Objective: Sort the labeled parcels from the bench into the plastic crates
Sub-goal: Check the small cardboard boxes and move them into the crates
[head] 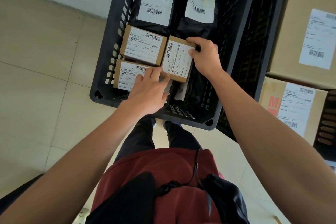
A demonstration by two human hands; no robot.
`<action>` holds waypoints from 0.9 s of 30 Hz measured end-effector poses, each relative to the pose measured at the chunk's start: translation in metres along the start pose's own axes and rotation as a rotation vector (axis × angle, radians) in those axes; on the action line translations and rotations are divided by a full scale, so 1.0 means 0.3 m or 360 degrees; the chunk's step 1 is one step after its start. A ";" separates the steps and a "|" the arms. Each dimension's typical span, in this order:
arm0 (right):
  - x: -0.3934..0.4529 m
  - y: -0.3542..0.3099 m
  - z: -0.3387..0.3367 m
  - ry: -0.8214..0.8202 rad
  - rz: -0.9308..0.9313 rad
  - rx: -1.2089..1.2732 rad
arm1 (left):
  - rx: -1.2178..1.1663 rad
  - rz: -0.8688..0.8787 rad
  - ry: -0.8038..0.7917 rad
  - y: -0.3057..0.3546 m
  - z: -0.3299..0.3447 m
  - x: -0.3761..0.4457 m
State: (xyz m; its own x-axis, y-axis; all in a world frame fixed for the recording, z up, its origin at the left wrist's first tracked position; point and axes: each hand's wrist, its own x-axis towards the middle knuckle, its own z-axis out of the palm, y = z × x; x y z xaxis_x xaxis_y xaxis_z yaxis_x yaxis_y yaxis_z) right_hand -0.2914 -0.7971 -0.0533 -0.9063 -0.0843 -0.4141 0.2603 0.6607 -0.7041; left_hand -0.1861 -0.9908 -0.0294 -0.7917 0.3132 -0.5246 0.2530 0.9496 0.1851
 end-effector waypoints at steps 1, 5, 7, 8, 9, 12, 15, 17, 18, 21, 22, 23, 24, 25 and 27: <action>0.002 0.001 0.003 0.0013 0.0001 -0.0001 | 0.0009 0.0005 -0.0001 0.000 0.000 0.003; 0.005 0.004 0.010 0.0038 0.0018 -0.0002 | 0.0028 0.0023 -0.0011 0.000 -0.004 0.009; 0.006 0.005 0.014 0.0051 0.0033 0.0007 | 0.0045 0.0023 -0.0015 -0.001 -0.003 0.007; 0.005 0.004 0.016 0.0062 0.0050 0.0009 | 0.0055 0.0023 -0.0016 0.001 -0.002 0.008; 0.004 0.002 0.019 0.0072 0.0064 0.0014 | 0.0063 0.0018 -0.0018 0.002 -0.001 0.008; 0.003 0.005 0.035 0.0097 0.0078 0.0019 | 0.0080 0.0010 -0.0018 0.007 0.004 0.006; -0.012 -0.001 0.039 0.0125 0.0030 -0.0034 | 0.0077 0.0009 0.0002 0.003 0.002 0.000; -0.022 -0.007 0.047 0.0161 -0.0019 -0.0046 | 0.0064 0.0009 0.0006 -0.003 -0.005 -0.001; -0.030 -0.007 0.051 0.0168 -0.0047 -0.0064 | 0.0056 0.0008 0.0012 -0.005 -0.010 0.000; -0.063 -0.005 0.062 0.0195 -0.0113 -0.0082 | 0.0035 -0.0006 0.0051 -0.006 -0.022 0.002; -0.078 -0.005 0.062 0.0208 -0.0116 -0.0084 | 0.0019 -0.0007 0.0057 -0.006 -0.023 0.003; -0.093 -0.007 0.059 0.0217 -0.0106 -0.0084 | -0.0004 -0.0003 0.0056 -0.007 -0.025 0.003; -0.108 -0.010 0.058 0.0232 -0.0096 -0.0080 | -0.0031 0.0002 0.0051 -0.010 -0.026 0.001; -0.124 -0.011 0.057 0.0252 -0.0088 -0.0061 | -0.0058 0.0010 0.0046 -0.015 -0.028 -0.002; -0.157 -0.023 0.046 0.0311 -0.0082 -0.0013 | -0.0107 0.0041 0.0041 -0.025 -0.038 -0.009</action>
State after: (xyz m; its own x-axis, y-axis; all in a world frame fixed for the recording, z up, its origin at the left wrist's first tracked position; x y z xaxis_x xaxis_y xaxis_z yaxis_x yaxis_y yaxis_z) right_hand -0.2460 -0.8079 -0.0370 -0.9660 0.0278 -0.2569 0.2097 0.6652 -0.7166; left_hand -0.1922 -0.9991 -0.0200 -0.7998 0.3363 -0.4972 0.2365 0.9379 0.2539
